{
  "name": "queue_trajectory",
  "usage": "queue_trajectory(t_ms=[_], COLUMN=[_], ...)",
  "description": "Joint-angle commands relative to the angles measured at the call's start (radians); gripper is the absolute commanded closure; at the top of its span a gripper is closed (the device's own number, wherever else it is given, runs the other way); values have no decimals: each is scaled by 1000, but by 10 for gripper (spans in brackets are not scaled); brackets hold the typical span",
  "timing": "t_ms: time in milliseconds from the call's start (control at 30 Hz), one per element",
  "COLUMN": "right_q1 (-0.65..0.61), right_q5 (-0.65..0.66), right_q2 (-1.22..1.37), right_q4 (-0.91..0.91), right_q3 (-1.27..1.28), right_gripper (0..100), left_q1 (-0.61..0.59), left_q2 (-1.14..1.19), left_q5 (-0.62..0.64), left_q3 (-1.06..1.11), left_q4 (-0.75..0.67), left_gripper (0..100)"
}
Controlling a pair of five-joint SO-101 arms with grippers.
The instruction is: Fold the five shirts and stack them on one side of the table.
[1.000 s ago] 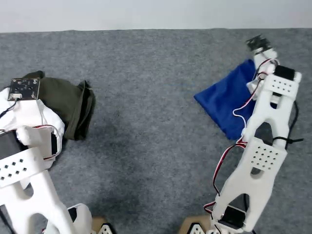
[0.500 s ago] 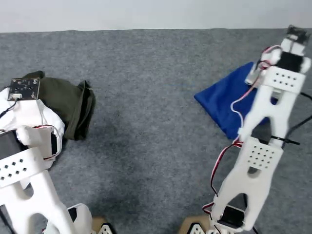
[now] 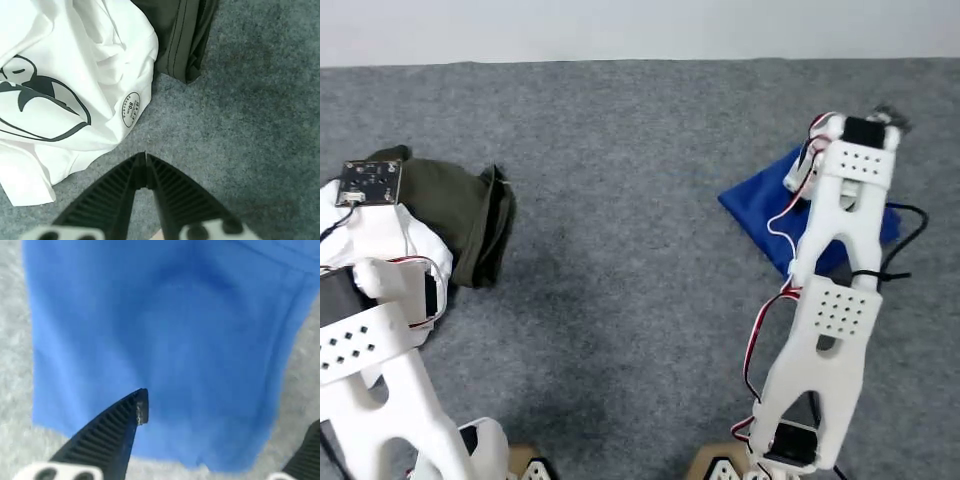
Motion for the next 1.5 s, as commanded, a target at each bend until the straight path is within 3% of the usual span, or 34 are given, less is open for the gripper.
queue_trajectory(t_ms=[0,133,200,433,633,867,1133,1300,1467], right_q1=[-16,-16,-21,-18,24,182,412,561,624], right_q5=[-12,-11,-8,130,273,703,1149,1323,1444], right_q2=[51,148,163,165,124,108,108,110,142], right_q4=[-107,-202,-203,-170,-39,120,134,133,131], right_q3=[-6,-6,-26,-72,-166,-381,-411,-405,-413], right_gripper=[538,545,600,993,987,990,990,990,976], left_q1=[2,2,2,2,2,2,2,2,2], left_q2=[-18,-18,-18,-18,-18,-18,-18,-18,-18], left_q5=[-6,-6,-6,-2,-2,-2,-2,-3,-3], left_q3=[-36,-36,-36,-36,-36,-36,-36,-36,-36], left_q4=[20,20,20,20,20,20,20,20,20], left_gripper=[994,994,994,994,994,994,994,994,994])
